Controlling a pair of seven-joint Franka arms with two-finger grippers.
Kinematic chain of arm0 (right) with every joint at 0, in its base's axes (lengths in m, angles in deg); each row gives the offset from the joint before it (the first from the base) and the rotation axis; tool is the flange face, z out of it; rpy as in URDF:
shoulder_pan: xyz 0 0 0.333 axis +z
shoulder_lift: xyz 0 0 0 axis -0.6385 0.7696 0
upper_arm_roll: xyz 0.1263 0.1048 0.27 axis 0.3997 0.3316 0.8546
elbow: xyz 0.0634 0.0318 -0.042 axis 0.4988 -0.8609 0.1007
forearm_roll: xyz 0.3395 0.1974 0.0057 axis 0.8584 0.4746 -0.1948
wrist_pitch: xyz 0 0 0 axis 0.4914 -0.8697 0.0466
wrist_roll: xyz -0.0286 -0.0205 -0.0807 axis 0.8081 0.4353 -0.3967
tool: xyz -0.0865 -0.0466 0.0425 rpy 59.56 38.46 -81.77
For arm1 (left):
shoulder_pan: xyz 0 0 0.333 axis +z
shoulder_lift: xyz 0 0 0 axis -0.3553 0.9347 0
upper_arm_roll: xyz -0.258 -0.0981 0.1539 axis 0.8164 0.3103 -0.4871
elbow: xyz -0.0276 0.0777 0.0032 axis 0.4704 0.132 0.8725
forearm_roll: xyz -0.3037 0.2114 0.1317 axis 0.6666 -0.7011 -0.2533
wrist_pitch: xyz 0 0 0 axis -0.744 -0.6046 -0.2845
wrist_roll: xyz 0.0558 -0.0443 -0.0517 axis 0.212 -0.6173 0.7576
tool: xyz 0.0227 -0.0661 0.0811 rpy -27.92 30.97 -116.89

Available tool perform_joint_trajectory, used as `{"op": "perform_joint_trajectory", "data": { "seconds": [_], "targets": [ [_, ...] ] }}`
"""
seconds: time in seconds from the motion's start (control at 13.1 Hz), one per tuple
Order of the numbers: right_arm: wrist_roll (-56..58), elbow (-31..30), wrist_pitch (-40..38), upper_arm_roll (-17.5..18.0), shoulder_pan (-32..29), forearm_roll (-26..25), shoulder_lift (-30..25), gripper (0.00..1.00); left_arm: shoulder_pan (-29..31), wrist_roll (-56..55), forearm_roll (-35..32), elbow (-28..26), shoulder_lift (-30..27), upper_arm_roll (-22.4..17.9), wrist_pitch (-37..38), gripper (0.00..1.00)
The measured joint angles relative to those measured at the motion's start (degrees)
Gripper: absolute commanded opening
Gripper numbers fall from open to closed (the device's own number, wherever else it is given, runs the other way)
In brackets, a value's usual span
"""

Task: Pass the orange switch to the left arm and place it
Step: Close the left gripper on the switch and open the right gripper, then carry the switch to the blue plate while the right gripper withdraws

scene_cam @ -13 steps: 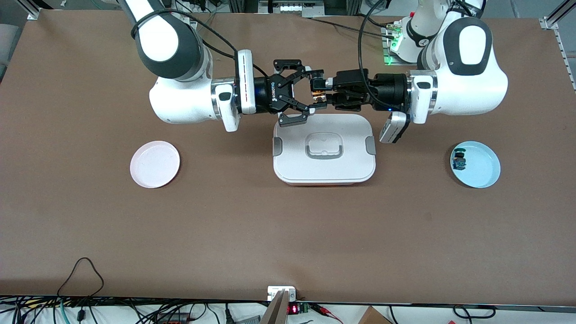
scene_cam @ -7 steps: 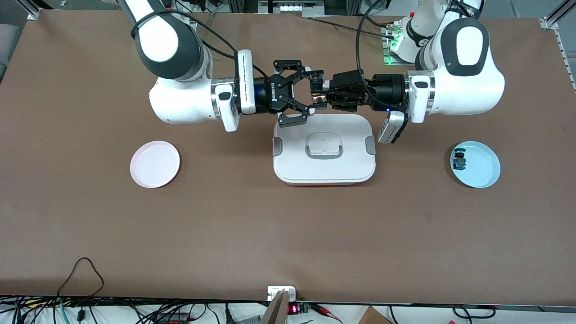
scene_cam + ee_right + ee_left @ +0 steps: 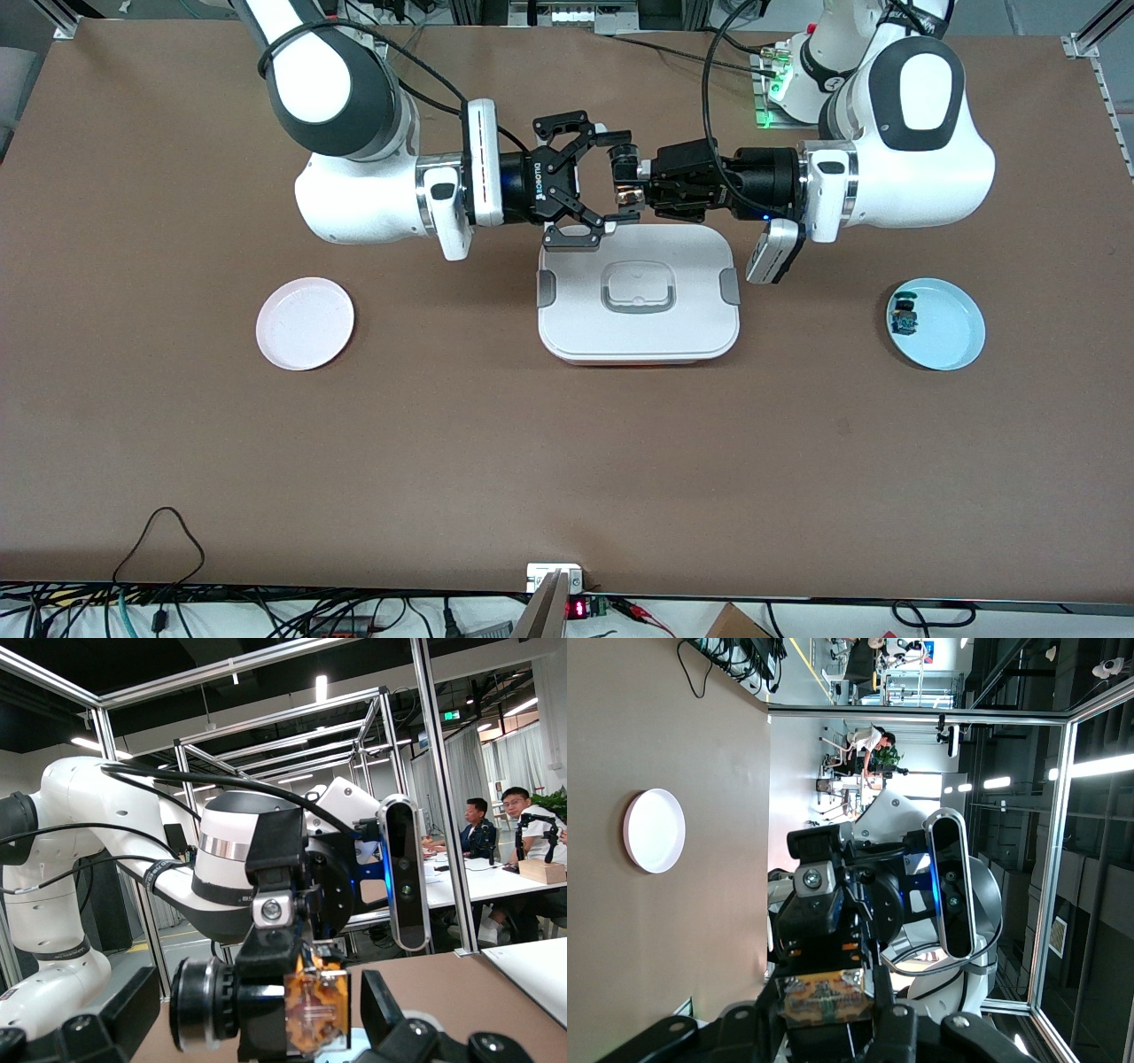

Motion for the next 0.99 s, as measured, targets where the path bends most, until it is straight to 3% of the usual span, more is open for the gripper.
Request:
{"op": "perform_joint_trajectory", "data": {
  "seconds": [0.31, 0.53, 0.84, 0.99],
  "targets": [
    [-0.3, 0.0, 0.1, -0.4, -0.1, 0.1, 0.0, 1.0, 0.7, 0.5, -0.8, 0.0, 0.0, -0.1, 0.0, 0.18],
    [-0.6, -0.4, 0.3, -2.9, -0.6, 0.1, -0.2, 1.0, 2.8, 0.8, -9.3, 0.1, 0.0, -0.3, -0.1, 0.18],
    [-0.6, -3.4, -3.7, -8.8, -3.1, -0.8, -1.2, 1.0, 8.1, 1.0, -31.3, 0.9, 0.0, -0.4, 1.8, 0.18],
    [-1.5, -5.1, -7.8, -11.1, -4.8, -4.5, -1.4, 1.0, 9.3, 1.2, -44.1, 1.0, 0.0, -0.4, 2.4, 0.18]
  ]
}}
